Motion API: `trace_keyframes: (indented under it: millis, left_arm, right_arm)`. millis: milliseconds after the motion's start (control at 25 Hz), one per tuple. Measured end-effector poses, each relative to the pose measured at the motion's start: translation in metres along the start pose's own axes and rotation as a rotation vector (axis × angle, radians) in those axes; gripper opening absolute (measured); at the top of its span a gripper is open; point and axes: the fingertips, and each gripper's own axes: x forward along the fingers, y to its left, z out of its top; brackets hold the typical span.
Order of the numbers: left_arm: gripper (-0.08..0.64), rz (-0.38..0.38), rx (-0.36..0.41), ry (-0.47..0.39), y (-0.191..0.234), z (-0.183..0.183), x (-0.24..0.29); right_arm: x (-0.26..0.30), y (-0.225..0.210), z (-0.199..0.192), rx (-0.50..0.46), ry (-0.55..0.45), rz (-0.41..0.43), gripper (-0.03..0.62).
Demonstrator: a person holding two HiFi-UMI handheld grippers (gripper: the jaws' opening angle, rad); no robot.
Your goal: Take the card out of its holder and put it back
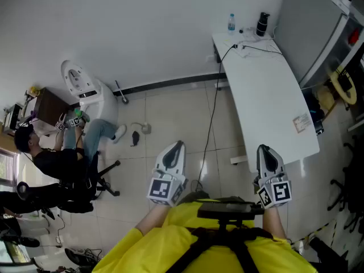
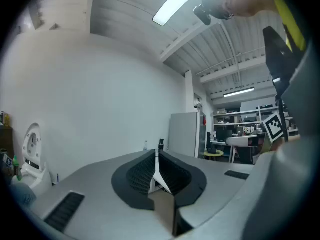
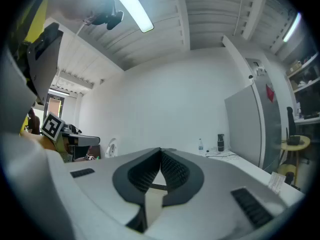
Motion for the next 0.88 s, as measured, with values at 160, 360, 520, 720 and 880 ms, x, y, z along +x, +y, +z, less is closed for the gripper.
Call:
trace_keyframes:
  millis: [160,360,520,720,880]
  left_arm:
    - [0.002,-0.001,-0.001,0.008,0.045,0.010,0.025]
    - [0.002,-0.006,-0.011,0.030,0.060,-0.002,0.081]
    - [0.002,-0.028,-0.001,0.023,0.067,0.000,0.150]
    - [0.003,-0.069,-0.002,0.016,0.072,0.033,0.246]
    - [0.028,-0.256,0.083,-0.012,0.059,0.059,0.329]
  right_arm:
    - [0.046,0.005,0.011,-0.014,-0.001,-0.021,0.006]
    - [0.084,-0.038,0.000,0.001,0.020,-0.086,0.006]
    - [0.134,-0.090,-0.003,0.015,0.018,-0.127,0.006]
    - [0.212,-0.171,0.015,0.033,-0.019,-0.150,0.006]
    - [0.242,-0.226,0.030,0.060,-0.074,-0.262,0.006]
